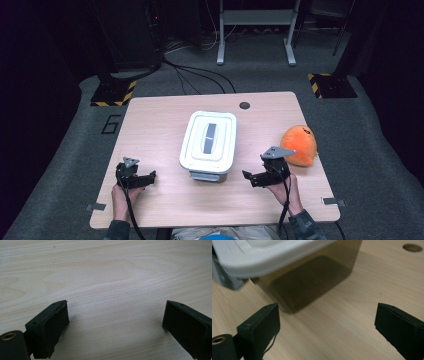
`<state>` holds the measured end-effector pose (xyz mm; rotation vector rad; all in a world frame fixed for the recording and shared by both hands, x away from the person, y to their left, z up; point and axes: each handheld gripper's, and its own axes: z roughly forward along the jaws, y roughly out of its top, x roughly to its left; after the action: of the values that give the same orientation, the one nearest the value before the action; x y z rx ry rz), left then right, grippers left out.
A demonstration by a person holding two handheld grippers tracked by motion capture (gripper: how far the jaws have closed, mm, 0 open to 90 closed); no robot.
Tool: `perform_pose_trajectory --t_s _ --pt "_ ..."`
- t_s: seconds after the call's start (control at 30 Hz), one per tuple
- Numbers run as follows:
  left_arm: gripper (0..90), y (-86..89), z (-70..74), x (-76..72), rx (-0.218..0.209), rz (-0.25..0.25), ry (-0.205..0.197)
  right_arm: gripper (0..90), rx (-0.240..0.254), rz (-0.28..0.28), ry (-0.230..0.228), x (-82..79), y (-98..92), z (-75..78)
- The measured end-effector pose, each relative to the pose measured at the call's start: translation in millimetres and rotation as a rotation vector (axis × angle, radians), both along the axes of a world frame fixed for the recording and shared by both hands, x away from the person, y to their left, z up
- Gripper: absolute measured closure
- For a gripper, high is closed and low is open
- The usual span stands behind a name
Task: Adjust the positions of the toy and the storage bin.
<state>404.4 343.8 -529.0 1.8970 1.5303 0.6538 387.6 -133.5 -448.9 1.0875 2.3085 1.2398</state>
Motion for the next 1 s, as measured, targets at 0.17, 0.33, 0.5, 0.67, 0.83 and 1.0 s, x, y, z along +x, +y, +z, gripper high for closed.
perform_pose_trajectory --t_s 0.17,0.33,0.5,0.67,0.83,1.0 --pt "6.1 -2.0 6.9 0.1 -0.007 -0.013 -0.014 0.2 -0.04 -0.015 0.05 -3.8 -17.6 -32.5" --pt "6.0 -4.7 23.4 1.8 -0.027 -0.046 -0.045 0.0 -0.086 -0.042 0.081 -4.7 -25.9 -61.0" --pt "7.9 -12.8 39.9 3.9 -0.036 -0.087 -0.049 0.1 -0.126 -0.069 0.082 -5.4 -37.7 -79.4" --pt "8.0 -24.1 58.6 6.3 -0.056 -0.127 -0.073 0.0 -0.168 -0.085 0.072 -8.1 -40.8 -80.3" --pt "7.9 -32.3 77.7 8.3 -0.08 -0.157 -0.089 0.0 -0.168 -0.082 0.067 -8.4 -40.5 -80.5" --pt "7.8 -43.5 98.8 10.4 -0.071 -0.18 -0.106 0.0 -0.171 -0.073 0.066 -7.4 -39.9 -80.4"
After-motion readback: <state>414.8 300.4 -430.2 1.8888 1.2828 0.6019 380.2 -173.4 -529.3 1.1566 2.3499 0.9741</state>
